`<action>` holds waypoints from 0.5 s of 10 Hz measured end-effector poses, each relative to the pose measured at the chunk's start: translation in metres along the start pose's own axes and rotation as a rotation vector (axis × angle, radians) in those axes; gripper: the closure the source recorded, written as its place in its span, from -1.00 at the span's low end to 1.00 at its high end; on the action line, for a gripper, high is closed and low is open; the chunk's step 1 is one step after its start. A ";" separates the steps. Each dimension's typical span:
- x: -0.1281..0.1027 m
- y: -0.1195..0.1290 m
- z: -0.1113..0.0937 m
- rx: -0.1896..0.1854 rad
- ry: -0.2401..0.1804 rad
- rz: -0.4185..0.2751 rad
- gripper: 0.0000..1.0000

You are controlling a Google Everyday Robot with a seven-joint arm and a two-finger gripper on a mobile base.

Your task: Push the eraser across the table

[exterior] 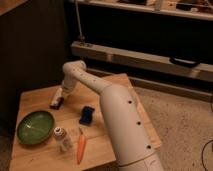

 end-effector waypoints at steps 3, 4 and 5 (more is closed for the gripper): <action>0.027 -0.010 0.008 0.013 -0.003 -0.052 0.95; 0.038 -0.014 0.011 0.017 -0.004 -0.072 0.95; 0.050 -0.019 0.013 0.023 -0.003 -0.094 0.95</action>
